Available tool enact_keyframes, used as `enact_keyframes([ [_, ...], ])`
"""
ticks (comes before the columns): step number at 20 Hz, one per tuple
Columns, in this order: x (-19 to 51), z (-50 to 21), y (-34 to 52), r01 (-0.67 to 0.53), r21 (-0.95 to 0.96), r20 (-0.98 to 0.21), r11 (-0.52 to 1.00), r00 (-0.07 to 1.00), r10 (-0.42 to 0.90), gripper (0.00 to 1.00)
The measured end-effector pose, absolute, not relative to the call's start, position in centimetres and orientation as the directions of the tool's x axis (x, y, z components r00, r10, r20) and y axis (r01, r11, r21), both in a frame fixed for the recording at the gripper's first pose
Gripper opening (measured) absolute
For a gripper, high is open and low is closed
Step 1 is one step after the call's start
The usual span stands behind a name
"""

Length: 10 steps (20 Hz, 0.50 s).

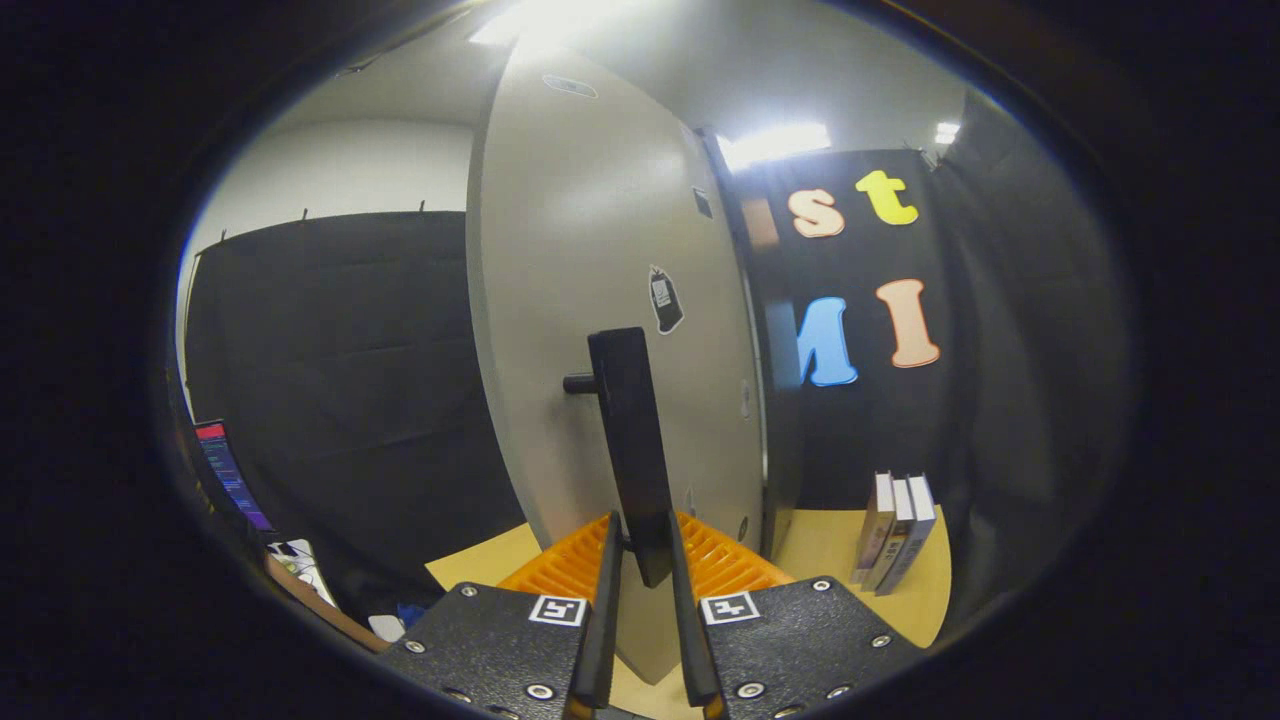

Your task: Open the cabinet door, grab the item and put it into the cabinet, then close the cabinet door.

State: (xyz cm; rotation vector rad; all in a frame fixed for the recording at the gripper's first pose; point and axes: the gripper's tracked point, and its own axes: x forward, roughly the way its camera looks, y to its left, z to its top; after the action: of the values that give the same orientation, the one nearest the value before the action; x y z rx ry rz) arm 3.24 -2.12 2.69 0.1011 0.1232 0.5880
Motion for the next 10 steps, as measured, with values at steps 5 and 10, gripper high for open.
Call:
enact_keyframes([
  [5, 2.7, 1.9, -3.5, -0.396, 0.169, -0.085, 0.903, 0.906, 0.414, 0.35],
  [10, 1.3, 1.3, -6.0, -0.125, 0.085, -0.061, 0.989, 0.99, 0.13, 0.81],
])
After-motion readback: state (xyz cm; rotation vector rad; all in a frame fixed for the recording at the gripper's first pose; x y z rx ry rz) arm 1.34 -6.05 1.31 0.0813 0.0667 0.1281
